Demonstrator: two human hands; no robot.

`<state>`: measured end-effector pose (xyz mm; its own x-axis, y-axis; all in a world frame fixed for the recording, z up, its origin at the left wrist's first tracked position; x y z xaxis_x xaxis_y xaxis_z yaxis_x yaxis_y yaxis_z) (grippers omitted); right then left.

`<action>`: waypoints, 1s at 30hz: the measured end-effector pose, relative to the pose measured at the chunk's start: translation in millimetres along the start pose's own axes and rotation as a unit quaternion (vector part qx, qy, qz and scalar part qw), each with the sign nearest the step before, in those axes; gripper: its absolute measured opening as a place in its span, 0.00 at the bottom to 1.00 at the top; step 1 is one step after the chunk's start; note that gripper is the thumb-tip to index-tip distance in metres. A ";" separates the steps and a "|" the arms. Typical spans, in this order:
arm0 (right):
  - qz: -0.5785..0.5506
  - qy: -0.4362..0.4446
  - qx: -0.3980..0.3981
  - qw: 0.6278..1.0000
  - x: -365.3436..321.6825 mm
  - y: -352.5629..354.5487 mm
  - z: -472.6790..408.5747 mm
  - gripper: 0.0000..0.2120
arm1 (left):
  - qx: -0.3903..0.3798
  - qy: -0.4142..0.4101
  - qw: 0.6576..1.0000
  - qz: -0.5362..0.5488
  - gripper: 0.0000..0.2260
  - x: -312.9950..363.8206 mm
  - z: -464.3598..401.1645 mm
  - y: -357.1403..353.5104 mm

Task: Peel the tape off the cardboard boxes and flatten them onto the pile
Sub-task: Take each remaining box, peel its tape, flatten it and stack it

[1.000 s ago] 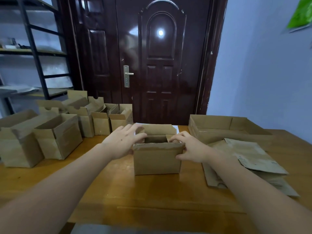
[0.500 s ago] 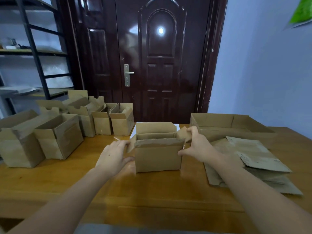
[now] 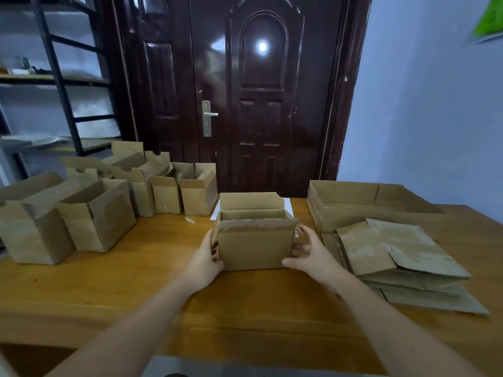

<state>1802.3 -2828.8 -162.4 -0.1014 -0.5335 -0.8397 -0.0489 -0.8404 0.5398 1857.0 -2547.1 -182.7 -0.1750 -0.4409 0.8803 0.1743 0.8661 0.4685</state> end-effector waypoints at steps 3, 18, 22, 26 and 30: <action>0.114 0.014 -0.011 0.993 -2.7 -7.1 3.0 0.64 | -0.004 -0.007 0.999 0.036 0.34 9.8 -0.7 -2.8; 0.009 0.106 0.113 0.988 -66.3 41.8 4.1 0.32 | -0.117 -0.006 0.993 -0.032 0.42 75.8 5.2 60.0; -0.045 0.041 0.096 0.993 -74.6 43.7 -11.1 0.44 | -0.018 0.004 0.998 0.064 0.36 68.7 -0.4 57.7; 0.012 0.004 0.027 1.000 -73.1 35.1 -14.4 0.49 | 0.049 0.048 0.996 0.063 0.49 55.5 -2.5 55.5; 0.027 -0.076 0.025 0.996 -65.1 24.0 -22.6 0.60 | 0.019 0.045 0.999 -0.009 0.57 47.9 3.2 47.5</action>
<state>1830.2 -2816.4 -96.1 -0.2537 -0.5534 -0.7934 -0.0876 -0.8037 0.5886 1853.8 -2526.3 -118.5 -0.0887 -0.4740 0.8760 0.1353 0.8656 0.4821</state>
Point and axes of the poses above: each hand's wrist, its own z-axis away from the middle knuckle, its own y-axis out of the back of the hand, x = y × z, the point moved 2 cm from there along -z, towards the middle knuckle, and after that the axes turned 8 degrees about z, right-handed, at the moved point
